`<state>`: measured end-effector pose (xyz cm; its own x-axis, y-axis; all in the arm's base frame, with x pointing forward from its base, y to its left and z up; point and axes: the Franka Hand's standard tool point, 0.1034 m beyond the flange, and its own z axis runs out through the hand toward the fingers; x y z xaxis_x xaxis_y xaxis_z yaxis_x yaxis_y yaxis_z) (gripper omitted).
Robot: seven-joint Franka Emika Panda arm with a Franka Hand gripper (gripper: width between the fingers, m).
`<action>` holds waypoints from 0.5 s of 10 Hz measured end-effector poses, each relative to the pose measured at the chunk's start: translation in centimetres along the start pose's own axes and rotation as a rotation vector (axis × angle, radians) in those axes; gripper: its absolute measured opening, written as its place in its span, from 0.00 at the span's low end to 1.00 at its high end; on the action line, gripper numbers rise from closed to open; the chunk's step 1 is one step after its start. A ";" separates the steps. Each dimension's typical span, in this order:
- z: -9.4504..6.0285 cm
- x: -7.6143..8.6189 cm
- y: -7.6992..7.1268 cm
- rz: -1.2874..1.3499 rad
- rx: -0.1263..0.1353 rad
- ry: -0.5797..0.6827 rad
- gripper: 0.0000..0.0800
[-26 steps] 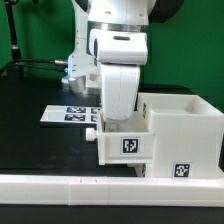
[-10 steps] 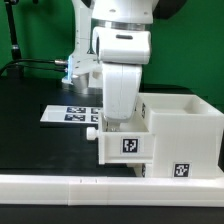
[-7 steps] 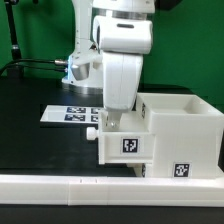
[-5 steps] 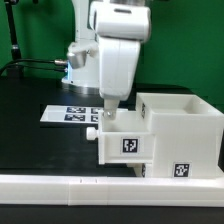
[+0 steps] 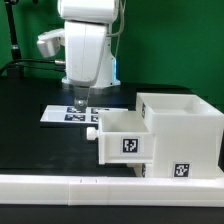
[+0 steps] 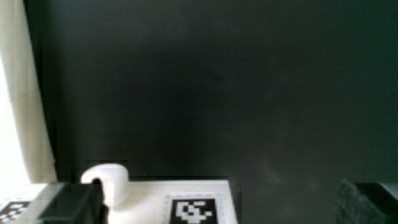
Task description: Assemble drawer
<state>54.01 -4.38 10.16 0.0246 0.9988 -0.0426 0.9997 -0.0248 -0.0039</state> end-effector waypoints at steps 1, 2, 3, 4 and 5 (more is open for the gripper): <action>1.1 -1.2 -0.2 -0.079 0.007 0.040 0.81; 2.1 -2.4 -0.1 -0.084 0.024 0.097 0.81; 2.4 -2.9 0.5 -0.096 0.035 0.133 0.81; 2.8 -3.2 0.9 -0.124 0.033 0.151 0.81; 3.3 -3.6 0.9 -0.128 0.049 0.197 0.81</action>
Offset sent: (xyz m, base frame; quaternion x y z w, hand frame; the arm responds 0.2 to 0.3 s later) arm 0.0231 0.0168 -0.0105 -0.0054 0.1556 -0.0539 0.9863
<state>54.77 -8.14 7.02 -0.0970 0.9829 0.1566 0.9934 0.1053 -0.0458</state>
